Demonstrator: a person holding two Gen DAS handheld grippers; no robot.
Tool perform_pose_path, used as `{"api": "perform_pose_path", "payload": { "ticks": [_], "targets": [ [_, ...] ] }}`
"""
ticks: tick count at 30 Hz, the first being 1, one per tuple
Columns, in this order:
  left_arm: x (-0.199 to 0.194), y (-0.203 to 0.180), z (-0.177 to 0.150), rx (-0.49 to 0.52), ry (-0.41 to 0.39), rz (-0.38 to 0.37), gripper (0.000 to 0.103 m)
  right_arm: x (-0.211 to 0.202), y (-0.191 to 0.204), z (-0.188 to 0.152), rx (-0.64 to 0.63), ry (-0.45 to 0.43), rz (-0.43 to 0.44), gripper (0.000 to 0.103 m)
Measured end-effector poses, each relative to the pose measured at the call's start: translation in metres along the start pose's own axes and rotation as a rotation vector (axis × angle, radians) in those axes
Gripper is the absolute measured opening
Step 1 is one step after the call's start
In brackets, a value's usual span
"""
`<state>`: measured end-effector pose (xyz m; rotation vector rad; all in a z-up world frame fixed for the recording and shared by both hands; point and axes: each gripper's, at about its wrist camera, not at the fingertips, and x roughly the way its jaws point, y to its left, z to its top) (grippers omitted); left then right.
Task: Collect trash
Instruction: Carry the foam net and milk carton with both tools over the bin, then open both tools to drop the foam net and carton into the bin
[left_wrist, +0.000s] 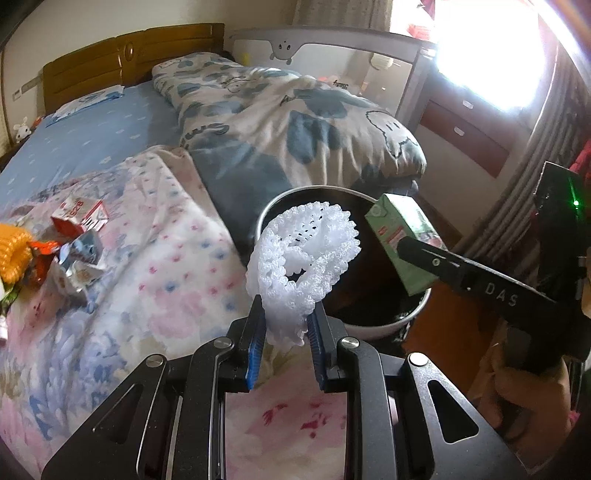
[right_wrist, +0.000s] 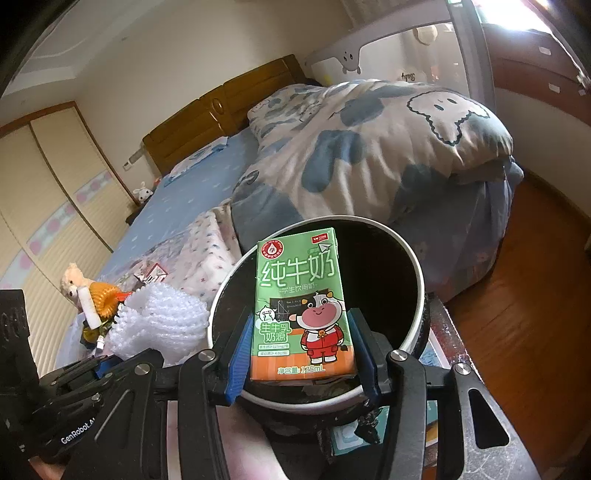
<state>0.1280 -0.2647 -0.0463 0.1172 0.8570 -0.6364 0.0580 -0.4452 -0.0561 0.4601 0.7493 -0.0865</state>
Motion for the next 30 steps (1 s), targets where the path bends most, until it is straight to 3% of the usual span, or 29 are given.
{"api": "perform_pose_path", "payload": {
  "ticks": [26,28,30],
  "targets": [
    [0.038,-0.014,0.019,0.033,0.038,-0.008,0.024,0.02,-0.015,0.015,0.0,0.03,-0.022,0.05],
    [0.039,-0.015,0.021,0.031,0.04,-0.015,0.03,0.021,-0.017,0.017,0.0,0.03,-0.025,0.05],
    [0.039,-0.015,0.021,0.028,0.04,-0.019,0.05,0.023,-0.018,0.019,-0.001,0.031,-0.028,0.051]
  ]
}}
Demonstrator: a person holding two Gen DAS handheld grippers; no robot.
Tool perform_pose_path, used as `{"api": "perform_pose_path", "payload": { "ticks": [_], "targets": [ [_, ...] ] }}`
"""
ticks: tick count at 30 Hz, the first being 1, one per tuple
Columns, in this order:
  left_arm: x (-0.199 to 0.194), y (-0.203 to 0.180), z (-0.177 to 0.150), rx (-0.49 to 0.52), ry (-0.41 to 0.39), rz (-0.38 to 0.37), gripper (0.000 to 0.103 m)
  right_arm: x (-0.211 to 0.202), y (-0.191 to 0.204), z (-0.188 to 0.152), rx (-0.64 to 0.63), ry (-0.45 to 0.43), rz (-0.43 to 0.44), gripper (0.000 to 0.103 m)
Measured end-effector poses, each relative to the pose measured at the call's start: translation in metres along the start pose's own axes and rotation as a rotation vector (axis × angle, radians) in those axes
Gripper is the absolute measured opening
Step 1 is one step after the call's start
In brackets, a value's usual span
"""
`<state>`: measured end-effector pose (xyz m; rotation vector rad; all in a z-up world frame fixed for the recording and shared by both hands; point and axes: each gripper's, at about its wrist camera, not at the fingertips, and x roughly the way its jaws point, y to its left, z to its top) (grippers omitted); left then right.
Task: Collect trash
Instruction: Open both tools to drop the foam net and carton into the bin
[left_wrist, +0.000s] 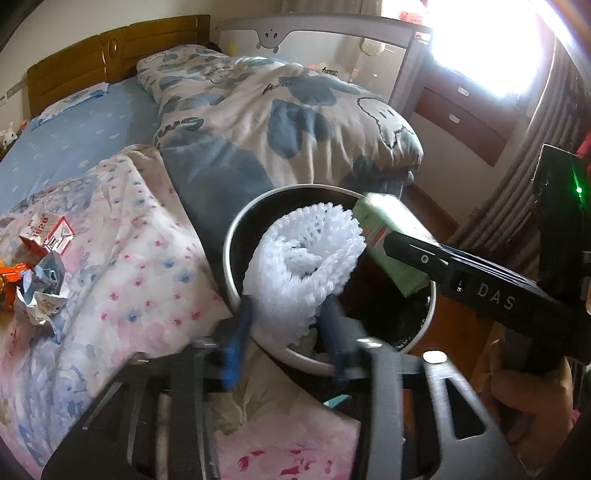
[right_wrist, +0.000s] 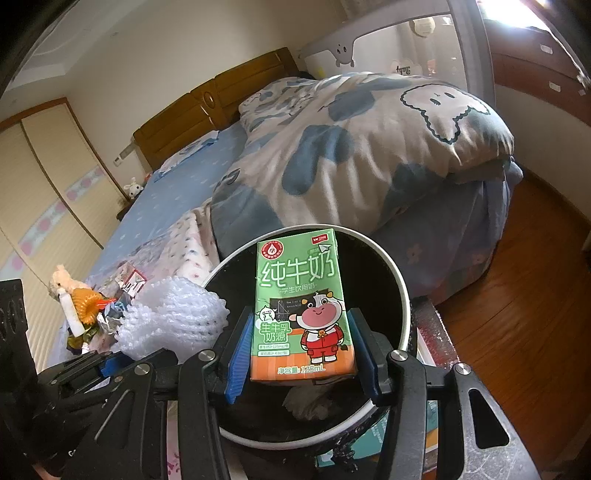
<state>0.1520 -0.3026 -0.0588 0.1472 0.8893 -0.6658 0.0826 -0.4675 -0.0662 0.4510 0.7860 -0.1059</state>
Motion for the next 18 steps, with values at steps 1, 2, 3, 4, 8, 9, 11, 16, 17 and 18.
{"api": "perform_pose_path", "payload": {
  "ticks": [1,2,3,4,8,9,11,16,17,18],
  "targets": [
    [-0.001,0.0,0.0,0.001,-0.005,0.004,0.052,0.0,0.0,0.001,-0.001,-0.001,-0.001,0.051],
    [-0.002,0.0,-0.001,0.001,-0.007,0.006,0.055,-0.001,0.0,0.001,0.0,-0.003,-0.002,0.051],
    [-0.003,0.0,-0.002,0.0,-0.008,0.005,0.057,-0.001,-0.001,0.002,0.003,-0.006,-0.001,0.051],
    [-0.004,0.002,-0.003,-0.004,-0.007,0.007,0.058,-0.002,-0.001,0.002,0.007,-0.008,0.002,0.052],
    [-0.009,0.012,-0.014,-0.029,-0.001,0.014,0.061,-0.006,0.003,0.001,-0.001,-0.022,-0.009,0.063],
    [-0.011,0.016,-0.019,-0.039,0.001,0.019,0.062,-0.007,0.004,0.0,0.004,-0.025,-0.003,0.064],
    [-0.015,0.025,-0.028,-0.058,0.005,0.029,0.062,-0.009,0.007,-0.003,0.008,-0.029,0.003,0.071],
    [-0.031,0.051,-0.051,-0.103,-0.002,0.078,0.062,-0.01,0.022,-0.013,0.01,-0.022,0.026,0.085],
    [-0.034,0.057,-0.056,-0.113,-0.005,0.088,0.062,-0.01,0.028,-0.016,0.005,-0.021,0.033,0.086],
    [-0.04,0.065,-0.061,-0.128,-0.008,0.1,0.062,-0.01,0.033,-0.019,0.002,-0.018,0.037,0.087]
  ]
}}
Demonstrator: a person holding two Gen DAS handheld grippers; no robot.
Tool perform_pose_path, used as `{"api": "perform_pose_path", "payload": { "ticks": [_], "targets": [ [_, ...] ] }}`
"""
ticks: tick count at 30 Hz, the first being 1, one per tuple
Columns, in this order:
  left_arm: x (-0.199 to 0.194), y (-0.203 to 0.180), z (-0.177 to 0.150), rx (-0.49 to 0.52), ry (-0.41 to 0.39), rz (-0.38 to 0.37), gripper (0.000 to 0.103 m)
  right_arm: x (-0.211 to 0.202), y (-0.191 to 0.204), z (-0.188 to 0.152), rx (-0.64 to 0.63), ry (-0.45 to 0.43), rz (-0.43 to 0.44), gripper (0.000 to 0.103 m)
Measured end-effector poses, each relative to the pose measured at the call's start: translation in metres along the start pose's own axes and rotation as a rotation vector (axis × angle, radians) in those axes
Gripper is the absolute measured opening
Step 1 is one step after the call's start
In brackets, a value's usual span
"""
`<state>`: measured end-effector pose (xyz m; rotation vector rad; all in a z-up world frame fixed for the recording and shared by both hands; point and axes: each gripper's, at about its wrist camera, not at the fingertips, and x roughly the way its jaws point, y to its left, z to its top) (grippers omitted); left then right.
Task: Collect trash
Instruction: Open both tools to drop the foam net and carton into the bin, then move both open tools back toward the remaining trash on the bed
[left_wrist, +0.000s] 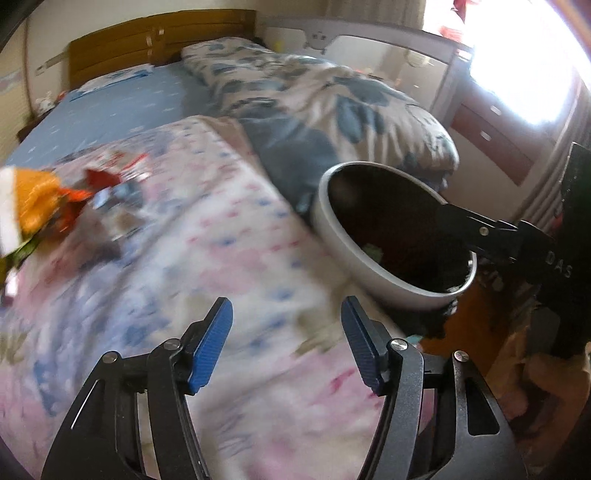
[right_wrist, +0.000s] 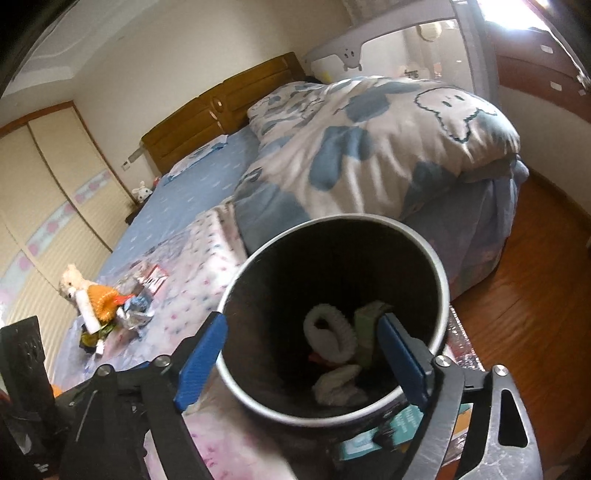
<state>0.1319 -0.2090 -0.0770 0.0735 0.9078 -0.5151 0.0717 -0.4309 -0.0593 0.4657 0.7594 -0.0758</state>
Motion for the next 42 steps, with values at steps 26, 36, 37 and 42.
{"api": "perform_pose_path", "payload": {
  "ticks": [26,36,37,42],
  "targets": [
    [-0.054,0.148,-0.054,-0.297,-0.056,0.178,0.062,0.052,0.136,-0.059,-0.165,0.149,0.182,0.088],
    [-0.061,0.179,-0.057,-0.356,-0.066,0.223,0.063,0.071,0.168,-0.065,-0.206,0.176,0.218,0.088],
    [-0.061,0.182,-0.056,-0.359,-0.066,0.228,0.063,0.073,0.171,-0.065,-0.209,0.178,0.221,0.088],
    [-0.06,0.194,-0.049,-0.36,-0.072,0.25,0.063,0.084,0.184,-0.063,-0.224,0.183,0.236,0.088]
  ]
}}
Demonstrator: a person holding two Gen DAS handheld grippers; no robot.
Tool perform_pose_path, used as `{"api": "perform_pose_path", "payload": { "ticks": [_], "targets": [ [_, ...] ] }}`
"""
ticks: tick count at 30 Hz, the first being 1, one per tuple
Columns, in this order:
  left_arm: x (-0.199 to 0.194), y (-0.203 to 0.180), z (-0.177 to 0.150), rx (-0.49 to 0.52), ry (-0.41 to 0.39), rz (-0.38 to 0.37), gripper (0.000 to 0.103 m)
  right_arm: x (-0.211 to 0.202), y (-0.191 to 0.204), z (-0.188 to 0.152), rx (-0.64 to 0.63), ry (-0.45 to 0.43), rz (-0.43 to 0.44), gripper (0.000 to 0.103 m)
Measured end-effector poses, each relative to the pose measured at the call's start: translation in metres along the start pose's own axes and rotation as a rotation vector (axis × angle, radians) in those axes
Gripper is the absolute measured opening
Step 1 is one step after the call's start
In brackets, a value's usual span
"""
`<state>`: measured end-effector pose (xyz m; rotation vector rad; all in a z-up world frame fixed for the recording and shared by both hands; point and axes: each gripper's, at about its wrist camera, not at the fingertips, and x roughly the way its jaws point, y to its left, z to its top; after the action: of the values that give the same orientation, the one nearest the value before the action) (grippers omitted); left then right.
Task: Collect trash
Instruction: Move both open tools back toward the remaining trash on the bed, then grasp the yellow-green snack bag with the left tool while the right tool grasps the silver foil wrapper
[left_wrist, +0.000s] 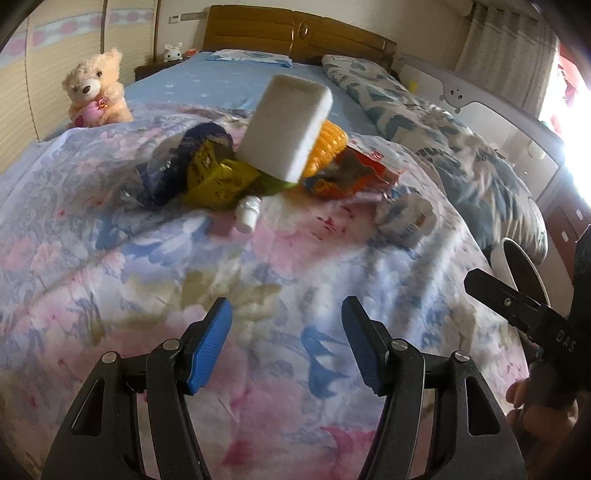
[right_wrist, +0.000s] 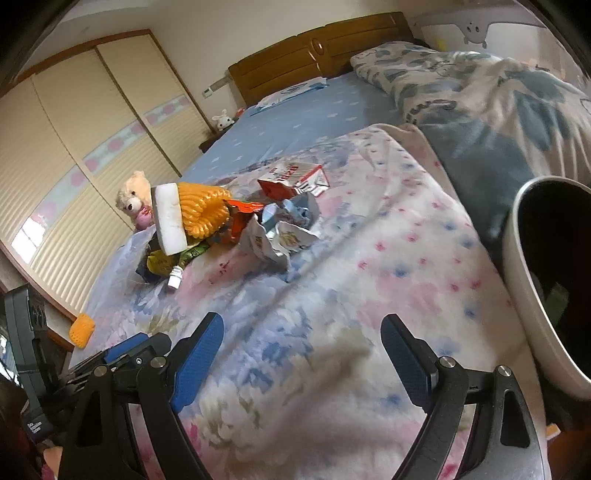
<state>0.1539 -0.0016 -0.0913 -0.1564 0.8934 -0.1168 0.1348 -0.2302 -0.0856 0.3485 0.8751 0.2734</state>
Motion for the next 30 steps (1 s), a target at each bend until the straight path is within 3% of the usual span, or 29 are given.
{"api": "perform_pose_path", "payload": {
  "ticks": [12,22,24,25,27,28,29,30],
  "targets": [
    [0.014,0.041,0.032,-0.048,-0.025,0.05,0.064,0.029,0.011,0.022,-0.017,0.0,0.007,0.088],
    [0.034,0.05,0.064,-0.028,-0.067,0.06,0.061,0.056,0.015,0.044,-0.011,-0.004,-0.008,0.088],
    [0.041,0.049,0.066,-0.019,-0.057,0.05,0.04,0.062,0.015,0.047,-0.014,-0.001,-0.013,0.087],
    [0.044,0.049,0.068,-0.016,-0.047,0.042,0.034,0.064,0.016,0.048,-0.013,0.001,-0.011,0.084],
    [0.046,0.047,0.068,-0.01,-0.041,0.021,0.014,0.069,0.017,0.048,-0.016,0.008,-0.013,0.065],
    [0.046,0.046,0.068,-0.007,-0.043,0.019,0.01,0.07,0.017,0.048,-0.02,0.017,-0.016,0.05],
    [0.045,0.044,0.067,-0.001,-0.047,0.016,0.002,0.072,0.018,0.047,-0.024,0.025,-0.015,0.044],
    [0.043,0.043,0.066,0.004,-0.05,0.01,0.002,0.072,0.019,0.046,-0.029,0.022,-0.011,0.042]
  ]
}}
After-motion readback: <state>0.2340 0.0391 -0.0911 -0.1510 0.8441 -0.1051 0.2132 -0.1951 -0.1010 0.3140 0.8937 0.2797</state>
